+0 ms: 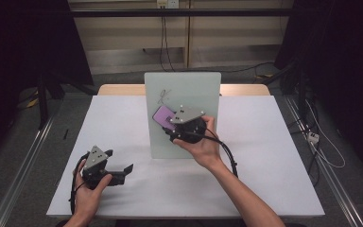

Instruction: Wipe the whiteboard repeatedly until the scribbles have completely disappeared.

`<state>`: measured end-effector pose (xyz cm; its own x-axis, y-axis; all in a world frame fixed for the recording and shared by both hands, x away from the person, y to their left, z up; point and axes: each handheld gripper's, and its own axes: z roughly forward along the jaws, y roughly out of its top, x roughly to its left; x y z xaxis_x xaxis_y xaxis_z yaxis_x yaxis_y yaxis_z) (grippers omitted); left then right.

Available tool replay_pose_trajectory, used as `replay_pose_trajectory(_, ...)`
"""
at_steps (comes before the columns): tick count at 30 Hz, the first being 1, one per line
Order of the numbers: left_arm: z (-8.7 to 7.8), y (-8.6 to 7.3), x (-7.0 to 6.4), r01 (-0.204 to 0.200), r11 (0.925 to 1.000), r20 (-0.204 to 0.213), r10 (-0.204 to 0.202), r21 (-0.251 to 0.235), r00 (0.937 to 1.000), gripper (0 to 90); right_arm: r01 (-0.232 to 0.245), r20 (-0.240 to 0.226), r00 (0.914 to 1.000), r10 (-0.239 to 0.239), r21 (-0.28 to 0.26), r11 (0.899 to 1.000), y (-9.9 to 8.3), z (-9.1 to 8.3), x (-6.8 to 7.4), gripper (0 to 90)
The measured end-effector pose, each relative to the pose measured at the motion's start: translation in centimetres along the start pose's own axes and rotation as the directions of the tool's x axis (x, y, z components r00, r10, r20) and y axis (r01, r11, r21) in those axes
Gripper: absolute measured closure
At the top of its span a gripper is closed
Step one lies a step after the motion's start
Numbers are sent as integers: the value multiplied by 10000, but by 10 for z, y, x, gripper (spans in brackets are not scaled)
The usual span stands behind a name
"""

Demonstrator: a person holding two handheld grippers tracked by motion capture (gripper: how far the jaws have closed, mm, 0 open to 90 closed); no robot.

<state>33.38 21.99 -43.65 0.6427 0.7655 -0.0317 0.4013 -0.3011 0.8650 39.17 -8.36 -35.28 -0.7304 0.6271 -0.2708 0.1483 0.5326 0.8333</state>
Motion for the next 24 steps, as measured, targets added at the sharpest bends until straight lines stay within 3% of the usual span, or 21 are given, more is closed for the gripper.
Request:
replay_pose_trajectory(4,-1,0,1,6,10000,-1,-6,-3,10000,57,244,-239,9994,-238,232,9994,-5,9,11,421)
replay_pose_trajectory(8,-1,0,2,15,10000,-7,-15,7,10000,57,167,-275,9995,-161,211,9996,-3,8,9,421)
replay_pose_trajectory(17,-2,0,2,6,10000,-29,-6,-16,10000,57,169,525,9985,-162,-144,9998,14,-10,-13,421)
replay_pose_trajectory(24,-1,0,2,29,10000,-39,-29,-15,10000,57,-96,1214,9925,153,-473,9988,24,-27,-32,421)
